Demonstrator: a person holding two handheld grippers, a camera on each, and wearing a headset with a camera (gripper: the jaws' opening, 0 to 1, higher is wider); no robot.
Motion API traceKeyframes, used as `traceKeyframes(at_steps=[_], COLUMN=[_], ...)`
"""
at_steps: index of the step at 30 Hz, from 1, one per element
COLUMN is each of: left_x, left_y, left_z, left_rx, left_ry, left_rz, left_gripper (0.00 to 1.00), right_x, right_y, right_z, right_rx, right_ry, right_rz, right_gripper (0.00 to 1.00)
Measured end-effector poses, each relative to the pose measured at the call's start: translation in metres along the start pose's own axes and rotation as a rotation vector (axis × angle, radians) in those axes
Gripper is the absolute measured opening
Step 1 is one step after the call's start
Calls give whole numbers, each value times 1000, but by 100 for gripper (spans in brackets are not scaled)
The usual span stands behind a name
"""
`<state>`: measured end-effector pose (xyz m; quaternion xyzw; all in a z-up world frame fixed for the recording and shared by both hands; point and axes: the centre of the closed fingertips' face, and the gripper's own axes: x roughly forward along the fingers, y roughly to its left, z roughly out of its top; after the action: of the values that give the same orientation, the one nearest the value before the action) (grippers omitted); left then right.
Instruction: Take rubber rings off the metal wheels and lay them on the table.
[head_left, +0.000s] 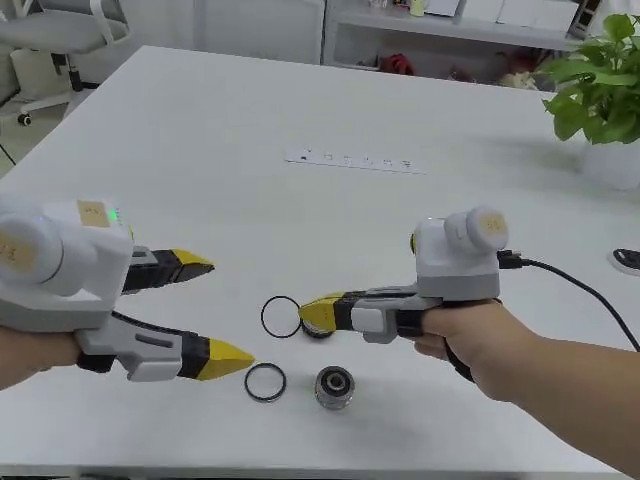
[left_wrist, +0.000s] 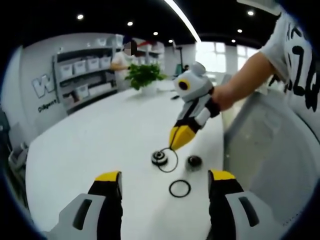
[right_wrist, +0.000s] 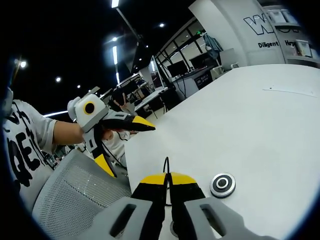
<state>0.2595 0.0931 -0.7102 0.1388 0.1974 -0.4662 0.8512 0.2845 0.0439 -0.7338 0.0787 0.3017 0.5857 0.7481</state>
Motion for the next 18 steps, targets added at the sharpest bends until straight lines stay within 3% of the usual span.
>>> traceKeyframes(at_steps=[18], left_x=[-8], left_y=[-6], left_z=[-18], left_rx=[-22], left_ry=[22], left_rz=[4], left_gripper=[71], right_x=[15], right_y=[17], right_z=[-29], right_rx=[-7], right_ry=[84], right_rz=[42], right_gripper=[0])
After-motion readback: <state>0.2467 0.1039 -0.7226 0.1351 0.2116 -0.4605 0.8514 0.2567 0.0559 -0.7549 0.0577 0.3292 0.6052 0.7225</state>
